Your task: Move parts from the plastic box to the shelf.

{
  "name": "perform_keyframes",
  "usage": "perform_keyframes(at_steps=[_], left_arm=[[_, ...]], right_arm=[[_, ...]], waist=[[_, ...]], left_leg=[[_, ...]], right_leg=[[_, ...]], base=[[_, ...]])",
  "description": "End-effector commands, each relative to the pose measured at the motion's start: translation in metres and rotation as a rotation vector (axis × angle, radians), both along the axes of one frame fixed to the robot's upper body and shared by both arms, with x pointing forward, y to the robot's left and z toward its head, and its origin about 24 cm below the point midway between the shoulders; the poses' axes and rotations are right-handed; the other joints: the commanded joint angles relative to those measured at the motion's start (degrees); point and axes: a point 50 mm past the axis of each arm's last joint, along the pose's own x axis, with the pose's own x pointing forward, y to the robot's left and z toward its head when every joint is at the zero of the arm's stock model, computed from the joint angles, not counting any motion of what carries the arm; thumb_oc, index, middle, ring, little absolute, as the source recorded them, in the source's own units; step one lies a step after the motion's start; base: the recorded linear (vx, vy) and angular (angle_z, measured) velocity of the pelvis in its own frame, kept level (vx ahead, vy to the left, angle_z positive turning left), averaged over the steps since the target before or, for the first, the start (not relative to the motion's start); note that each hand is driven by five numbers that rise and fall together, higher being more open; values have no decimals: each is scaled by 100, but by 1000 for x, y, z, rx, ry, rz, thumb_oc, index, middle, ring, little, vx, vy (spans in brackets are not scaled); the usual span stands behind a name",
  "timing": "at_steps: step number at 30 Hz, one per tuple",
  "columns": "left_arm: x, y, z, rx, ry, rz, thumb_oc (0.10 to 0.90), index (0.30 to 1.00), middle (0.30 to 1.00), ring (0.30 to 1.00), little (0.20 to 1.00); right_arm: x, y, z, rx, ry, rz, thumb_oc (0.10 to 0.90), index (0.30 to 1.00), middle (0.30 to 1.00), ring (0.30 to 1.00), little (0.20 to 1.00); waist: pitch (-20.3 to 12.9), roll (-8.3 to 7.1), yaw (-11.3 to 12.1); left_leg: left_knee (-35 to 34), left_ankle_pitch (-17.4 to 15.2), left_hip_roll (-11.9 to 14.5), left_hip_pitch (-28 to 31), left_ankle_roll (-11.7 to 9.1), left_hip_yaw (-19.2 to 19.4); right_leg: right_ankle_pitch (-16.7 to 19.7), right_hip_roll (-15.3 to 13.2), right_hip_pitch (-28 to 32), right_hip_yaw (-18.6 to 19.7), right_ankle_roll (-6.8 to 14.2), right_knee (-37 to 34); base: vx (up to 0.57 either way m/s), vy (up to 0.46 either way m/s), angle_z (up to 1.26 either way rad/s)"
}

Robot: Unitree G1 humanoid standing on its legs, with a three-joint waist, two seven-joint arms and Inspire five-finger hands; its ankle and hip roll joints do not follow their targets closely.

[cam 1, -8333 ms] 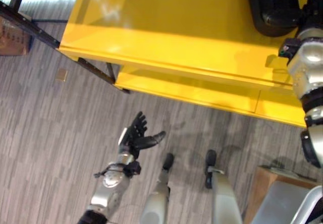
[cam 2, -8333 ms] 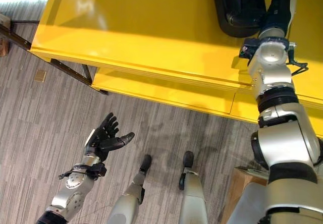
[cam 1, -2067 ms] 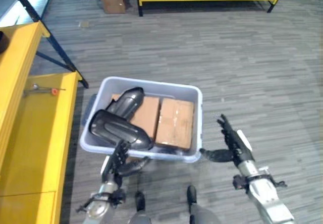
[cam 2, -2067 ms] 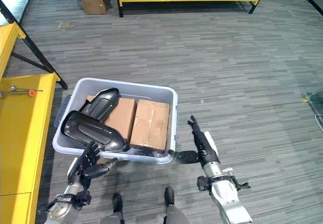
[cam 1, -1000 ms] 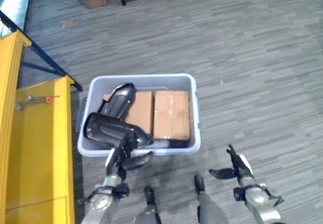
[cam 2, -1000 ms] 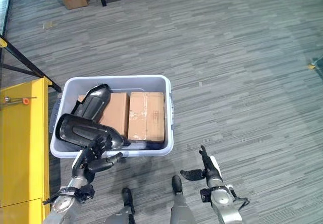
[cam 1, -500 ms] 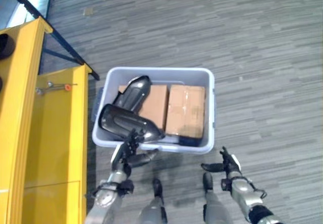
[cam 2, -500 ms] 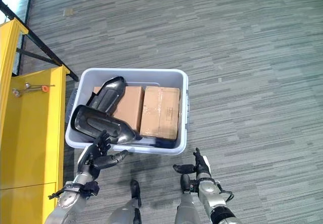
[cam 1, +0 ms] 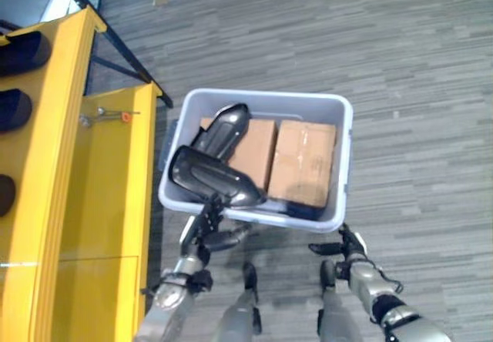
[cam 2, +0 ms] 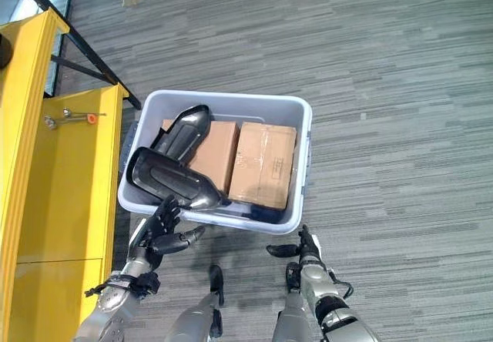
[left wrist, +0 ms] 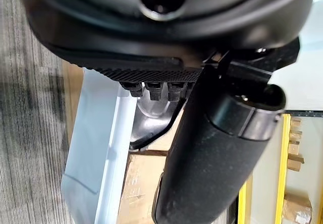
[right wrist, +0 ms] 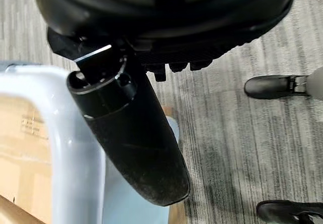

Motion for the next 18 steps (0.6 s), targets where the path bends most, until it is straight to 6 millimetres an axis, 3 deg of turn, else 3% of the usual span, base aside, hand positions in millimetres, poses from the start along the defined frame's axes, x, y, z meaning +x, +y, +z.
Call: perform_keyframes(at_steps=[1,18], left_arm=[[13,1,32,0,-167,-17,900,1000,1000,1000,1000],[14,6,35,6,-168,18,900,1000,1000,1000,1000]], right_arm=[[24,4,24,-4,-124,-9,900,1000,1000,1000,1000],[73,36,114,81,-542,38,900,1000,1000,1000,1000]], waist=[[-113,-178,81],[-53,-406,97]], left_leg=[[506,-289,-81,-271,126,-276],[585,-300,-43,-383,141,-338]], right_leg=[[-467,-398,3,115,190,304],[-505,-372,-44,93,162,364]], base=[[6,-3,7],[1,0,1]])
